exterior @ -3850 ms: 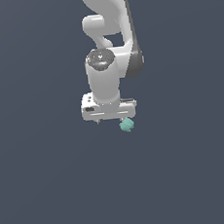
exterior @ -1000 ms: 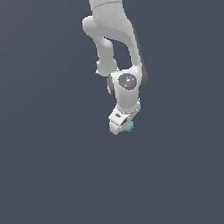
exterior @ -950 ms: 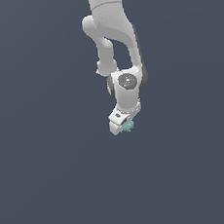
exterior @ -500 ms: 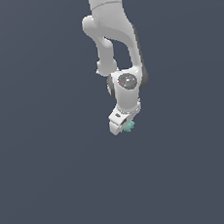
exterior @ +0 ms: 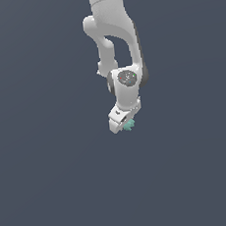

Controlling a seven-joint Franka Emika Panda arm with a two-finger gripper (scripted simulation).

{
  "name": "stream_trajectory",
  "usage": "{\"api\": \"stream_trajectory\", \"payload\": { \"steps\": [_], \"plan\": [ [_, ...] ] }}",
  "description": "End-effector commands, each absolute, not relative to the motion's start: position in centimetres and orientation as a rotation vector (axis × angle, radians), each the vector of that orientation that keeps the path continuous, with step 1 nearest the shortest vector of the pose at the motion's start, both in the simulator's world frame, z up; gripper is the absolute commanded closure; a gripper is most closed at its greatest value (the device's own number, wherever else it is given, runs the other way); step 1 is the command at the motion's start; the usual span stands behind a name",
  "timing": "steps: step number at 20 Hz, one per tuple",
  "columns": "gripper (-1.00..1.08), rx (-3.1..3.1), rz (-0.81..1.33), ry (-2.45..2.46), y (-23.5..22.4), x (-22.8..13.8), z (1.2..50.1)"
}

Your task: Pick up the object and move it to a goal position.

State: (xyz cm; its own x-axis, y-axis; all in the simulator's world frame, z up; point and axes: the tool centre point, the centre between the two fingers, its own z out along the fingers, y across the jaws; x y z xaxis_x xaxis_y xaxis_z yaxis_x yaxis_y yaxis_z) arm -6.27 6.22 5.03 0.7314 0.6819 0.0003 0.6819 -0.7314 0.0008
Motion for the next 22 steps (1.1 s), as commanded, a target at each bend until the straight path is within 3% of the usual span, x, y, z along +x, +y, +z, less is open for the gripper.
{"api": "stream_trajectory", "payload": {
  "steps": [1, 13, 22],
  "plan": [
    [1.08, 2.922, 0.002, 1.151, 6.0, -7.0, 5.6],
    [1.08, 2.922, -0.001, 1.150, 4.4, -12.2, 9.3],
    [1.08, 2.923, -0.001, 1.150, 3.9, -13.5, 10.3]
  ]
}}
